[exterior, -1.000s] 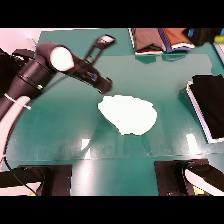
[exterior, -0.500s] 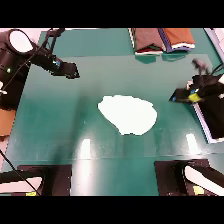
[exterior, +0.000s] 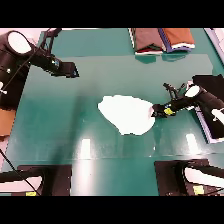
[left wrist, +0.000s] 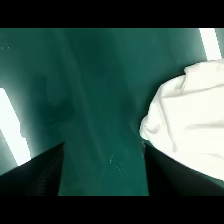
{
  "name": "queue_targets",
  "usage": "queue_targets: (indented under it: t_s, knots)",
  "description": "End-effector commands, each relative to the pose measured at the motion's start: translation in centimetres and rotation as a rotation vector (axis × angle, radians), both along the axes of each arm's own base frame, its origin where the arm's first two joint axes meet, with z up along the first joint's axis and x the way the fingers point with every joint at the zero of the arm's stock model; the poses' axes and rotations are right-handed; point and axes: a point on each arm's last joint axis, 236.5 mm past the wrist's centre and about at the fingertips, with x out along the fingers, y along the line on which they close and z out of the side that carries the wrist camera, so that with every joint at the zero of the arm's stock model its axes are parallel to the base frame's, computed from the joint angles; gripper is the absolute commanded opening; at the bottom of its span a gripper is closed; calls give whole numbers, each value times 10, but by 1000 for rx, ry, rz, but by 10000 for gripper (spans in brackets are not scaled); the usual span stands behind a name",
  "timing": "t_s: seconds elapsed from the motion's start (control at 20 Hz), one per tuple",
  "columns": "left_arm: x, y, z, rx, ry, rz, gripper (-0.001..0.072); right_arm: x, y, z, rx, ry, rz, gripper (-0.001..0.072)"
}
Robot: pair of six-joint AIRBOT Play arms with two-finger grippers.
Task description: Fold the shirts.
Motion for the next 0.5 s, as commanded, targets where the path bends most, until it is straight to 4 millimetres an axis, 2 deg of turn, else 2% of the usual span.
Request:
queue_targets:
  t_s: [0.0, 0.1, 0.25, 0.45]
  knots:
    - [-8, -2, -37, -5, 87, 3, 551, 14, 5, 13, -7, -89, 24, 21]
    - [-14, -19, -66, -82, 164, 14, 551, 28, 0, 38, -6, -160, 10, 21]
    - [-13, -58, -100, -226, 234, 24, 550, 42, 1, 69, -4, -238, 18, 20]
    - [-26, -118, -141, -238, 274, -50, 550, 44, 12, 81, 7, -252, 59, 20]
